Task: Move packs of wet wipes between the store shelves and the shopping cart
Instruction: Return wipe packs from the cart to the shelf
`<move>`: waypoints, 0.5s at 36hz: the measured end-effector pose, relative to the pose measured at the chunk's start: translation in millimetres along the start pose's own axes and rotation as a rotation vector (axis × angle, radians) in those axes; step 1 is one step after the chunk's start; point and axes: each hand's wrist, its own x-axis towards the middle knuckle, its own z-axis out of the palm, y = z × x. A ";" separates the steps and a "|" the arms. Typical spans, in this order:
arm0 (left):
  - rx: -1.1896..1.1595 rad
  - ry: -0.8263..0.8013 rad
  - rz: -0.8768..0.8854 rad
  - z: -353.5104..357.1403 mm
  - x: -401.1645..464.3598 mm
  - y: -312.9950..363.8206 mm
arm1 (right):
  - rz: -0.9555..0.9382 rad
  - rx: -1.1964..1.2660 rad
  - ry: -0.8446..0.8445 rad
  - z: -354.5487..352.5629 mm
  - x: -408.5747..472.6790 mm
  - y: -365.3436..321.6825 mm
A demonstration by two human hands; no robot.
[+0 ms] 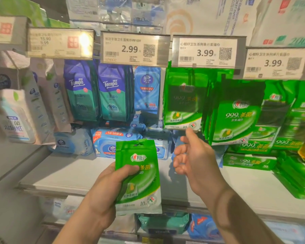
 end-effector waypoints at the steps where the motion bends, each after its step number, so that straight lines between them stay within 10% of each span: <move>1: 0.000 -0.005 0.002 0.2 0.6 -0.6 | 0.013 -0.051 -0.021 -3.1 -2.5 3.9; 12: 0.053 -0.056 0.070 8.4 2.8 -8.7 | 0.086 -0.841 -0.391 -24.7 -37.9 21.8; 18: 0.126 -0.058 0.082 12.2 2.0 -11.5 | 0.038 -0.822 -0.442 -30.8 -38.4 27.8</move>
